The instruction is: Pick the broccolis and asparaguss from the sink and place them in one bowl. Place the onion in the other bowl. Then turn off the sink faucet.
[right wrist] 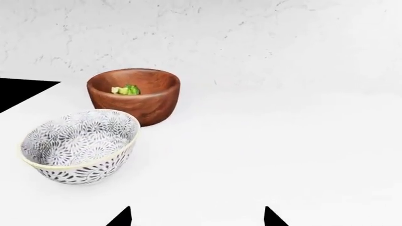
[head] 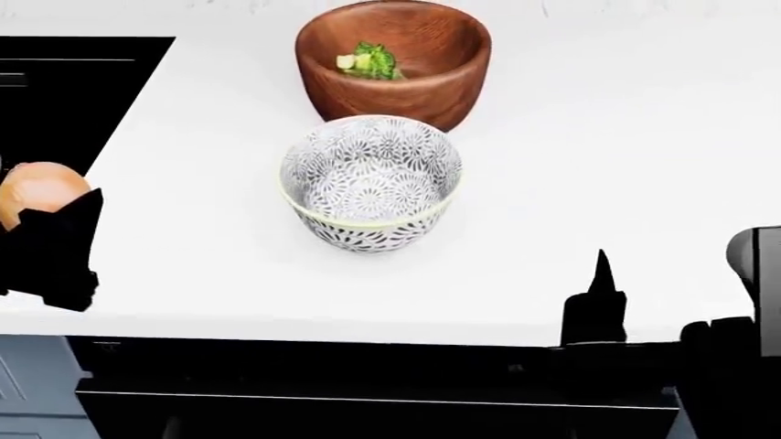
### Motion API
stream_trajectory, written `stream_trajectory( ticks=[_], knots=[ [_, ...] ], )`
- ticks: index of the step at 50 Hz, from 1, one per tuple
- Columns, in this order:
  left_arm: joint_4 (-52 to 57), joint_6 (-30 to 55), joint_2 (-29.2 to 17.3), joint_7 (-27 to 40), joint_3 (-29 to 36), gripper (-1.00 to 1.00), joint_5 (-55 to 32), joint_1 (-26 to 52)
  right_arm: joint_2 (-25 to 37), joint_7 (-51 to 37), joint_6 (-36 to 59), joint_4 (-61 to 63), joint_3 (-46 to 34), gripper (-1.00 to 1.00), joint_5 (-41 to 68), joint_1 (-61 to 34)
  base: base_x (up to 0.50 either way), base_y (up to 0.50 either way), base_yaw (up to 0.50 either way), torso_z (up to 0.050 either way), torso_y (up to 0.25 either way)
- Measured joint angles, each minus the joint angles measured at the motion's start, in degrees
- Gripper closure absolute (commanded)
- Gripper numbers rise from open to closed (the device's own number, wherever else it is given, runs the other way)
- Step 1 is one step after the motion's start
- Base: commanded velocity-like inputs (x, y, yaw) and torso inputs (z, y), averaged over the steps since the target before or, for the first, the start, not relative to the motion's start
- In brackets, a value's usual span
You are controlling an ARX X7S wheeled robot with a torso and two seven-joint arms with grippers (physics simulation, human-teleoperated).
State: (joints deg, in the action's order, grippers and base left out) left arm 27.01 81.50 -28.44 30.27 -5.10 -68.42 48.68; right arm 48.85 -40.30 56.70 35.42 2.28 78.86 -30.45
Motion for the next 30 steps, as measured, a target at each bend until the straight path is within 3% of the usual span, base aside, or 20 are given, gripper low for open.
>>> stream_trajectory(
  ticks=[30],
  knots=[
    [-0.90, -1.95, -1.35, 0.88, 1.41, 1.00, -0.97, -0.02, -0.46, 1.15, -0.93, -0.39, -0.79, -1.00, -1.11, 0.71, 0.45, -0.04, 0.00, 0.000, 0.001]
  ],
)
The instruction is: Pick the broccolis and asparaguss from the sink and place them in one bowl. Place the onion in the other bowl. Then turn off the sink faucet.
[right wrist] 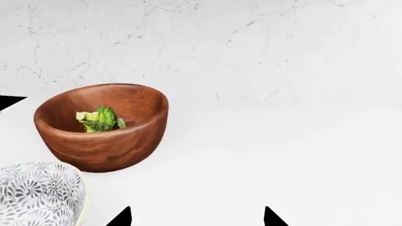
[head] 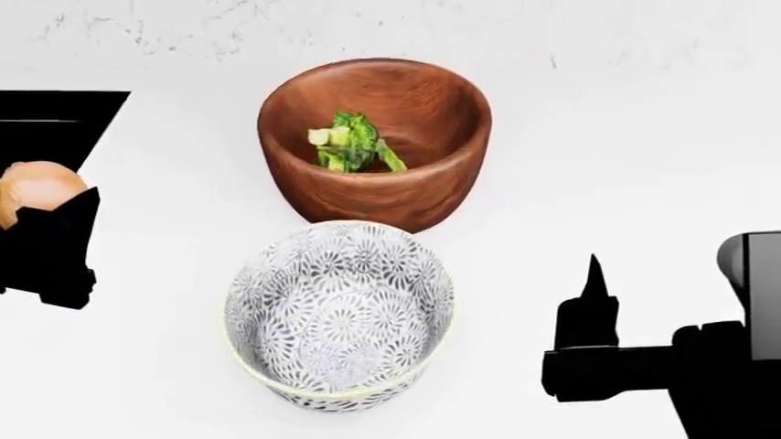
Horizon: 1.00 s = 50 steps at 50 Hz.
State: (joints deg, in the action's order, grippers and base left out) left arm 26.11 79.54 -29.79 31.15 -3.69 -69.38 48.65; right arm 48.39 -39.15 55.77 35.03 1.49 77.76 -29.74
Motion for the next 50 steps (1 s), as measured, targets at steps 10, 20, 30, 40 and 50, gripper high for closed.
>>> stream_trajectory(
  ticks=[10, 20, 30, 40, 50],
  knots=[
    [0.02, -0.68, -0.31, 0.30, 0.27, 1.00, -0.36, -0.44, -0.17, 0.04, -0.07, -0.30, -0.33, -1.00, 0.06, 0.04, 0.49, -0.21, 0.00, 0.000, 0.002],
    [-0.22, -1.39, -0.59, 0.30, 0.91, 1.00, -0.41, -0.40, -0.35, 0.36, -0.03, -0.53, -0.97, -1.00, -0.14, -0.16, 0.49, -0.20, 0.00, 0.000, 0.001],
    [-0.65, -2.12, -0.92, 0.15, 1.58, 1.00, -0.24, -0.06, -0.45, 0.36, 0.26, -0.79, -1.68, -1.00, -0.19, -0.68, 0.25, 0.01, 0.00, 0.000, 0.002],
    [-0.81, -1.57, -1.04, 0.42, 1.69, 1.00, -2.49, 1.15, -0.32, 0.10, 0.38, -0.91, -1.79, -1.00, 0.41, -0.75, 0.00, 0.00, 0.00, 0.000, 0.000],
    [-1.02, 2.18, -2.58, 5.85, 1.16, 1.00, -17.15, 5.46, -0.51, 0.19, 0.28, -1.41, -2.05, -1.00, 0.68, -0.37, 0.00, 0.00, 0.00, 0.000, 0.001]
  ],
)
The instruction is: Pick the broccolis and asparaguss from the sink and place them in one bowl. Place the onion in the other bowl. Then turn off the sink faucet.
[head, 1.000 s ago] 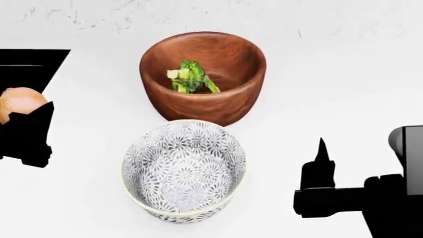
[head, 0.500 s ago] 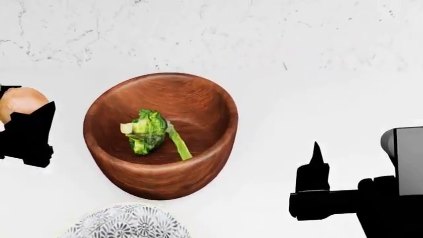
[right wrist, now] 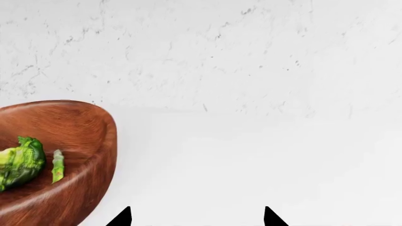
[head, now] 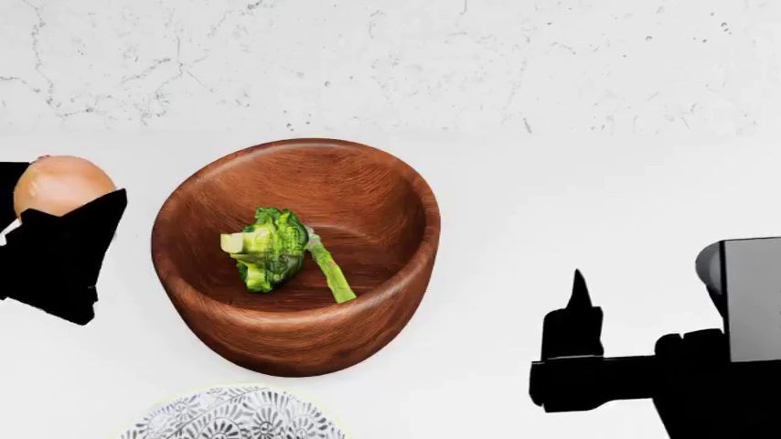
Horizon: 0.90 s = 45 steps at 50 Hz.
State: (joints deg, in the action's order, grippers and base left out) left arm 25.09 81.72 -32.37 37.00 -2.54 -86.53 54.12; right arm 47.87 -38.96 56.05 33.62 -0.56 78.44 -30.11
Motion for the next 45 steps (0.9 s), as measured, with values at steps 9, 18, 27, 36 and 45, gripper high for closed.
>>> stream_trajectory(
  ticks=[9, 18, 27, 36, 45],
  knots=[
    [-0.12, 0.69, -3.44, 4.94, 5.28, 1.00, -18.31, 3.51, 0.09, -0.30, 0.30, -0.07, -0.25, -1.00, 0.81, -0.03, 0.00, 0.00, 0.00, 0.002, 0.000],
    [0.52, 0.16, -5.55, 8.00, 12.03, 1.00, -30.17, 6.07, 0.26, -0.38, 0.45, -0.06, -0.37, -1.00, 1.45, -0.09, 0.00, 0.00, 0.00, 0.000, 0.000],
    [1.21, -1.47, -7.41, 11.63, 20.38, 1.00, -39.20, 9.30, 0.43, -0.39, 0.41, 0.03, -0.40, -1.00, 1.83, 0.34, 0.00, 0.00, 0.00, 0.000, 0.000],
    [-0.45, -2.42, -8.81, 14.00, 27.55, 1.00, -45.29, 13.31, 0.82, -0.83, 0.48, 0.33, -0.21, -1.00, 2.60, 1.03, 0.00, 0.00, 0.00, 0.000, 0.000],
    [-4.42, -1.27, -9.04, 13.46, 31.33, 1.00, -45.84, 14.01, 1.13, -0.64, -0.08, 0.77, 0.36, -1.00, 2.55, 2.52, 0.00, 0.00, 0.00, 0.000, 0.001]
  ],
)
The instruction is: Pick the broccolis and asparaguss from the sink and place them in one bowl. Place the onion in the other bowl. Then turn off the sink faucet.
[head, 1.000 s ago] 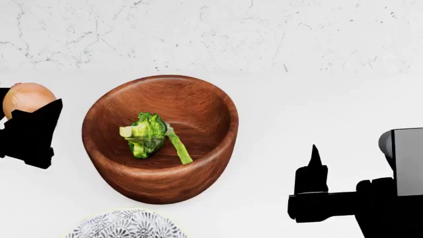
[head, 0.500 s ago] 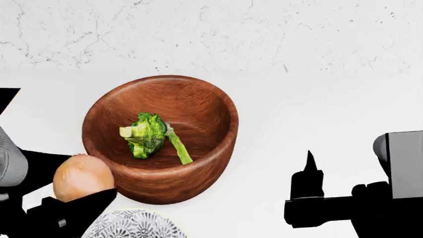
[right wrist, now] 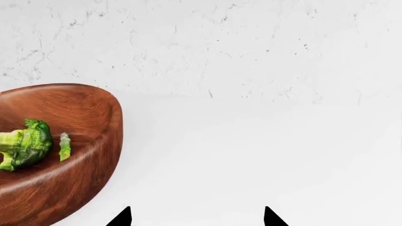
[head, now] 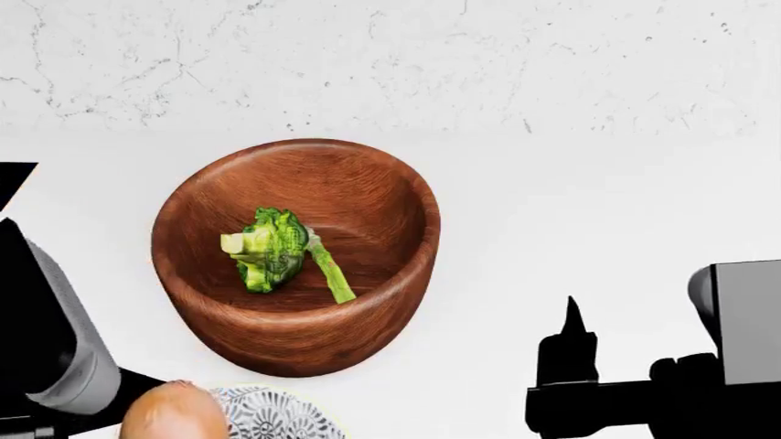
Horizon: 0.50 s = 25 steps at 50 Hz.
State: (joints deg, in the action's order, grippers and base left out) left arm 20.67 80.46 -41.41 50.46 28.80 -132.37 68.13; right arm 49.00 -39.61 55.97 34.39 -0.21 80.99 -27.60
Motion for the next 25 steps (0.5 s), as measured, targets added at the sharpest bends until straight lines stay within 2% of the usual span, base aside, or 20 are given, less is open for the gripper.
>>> stream_trajectory(
  ticks=[25],
  knots=[
    [-4.53, 2.32, 1.87, -3.58, 3.52, 1.00, 4.84, -2.57, 0.02, 0.26, -1.03, 0.37, 0.41, -1.00, -0.15, 2.33, 0.00, 0.00, 0.00, 0.000, 0.000]
  ],
)
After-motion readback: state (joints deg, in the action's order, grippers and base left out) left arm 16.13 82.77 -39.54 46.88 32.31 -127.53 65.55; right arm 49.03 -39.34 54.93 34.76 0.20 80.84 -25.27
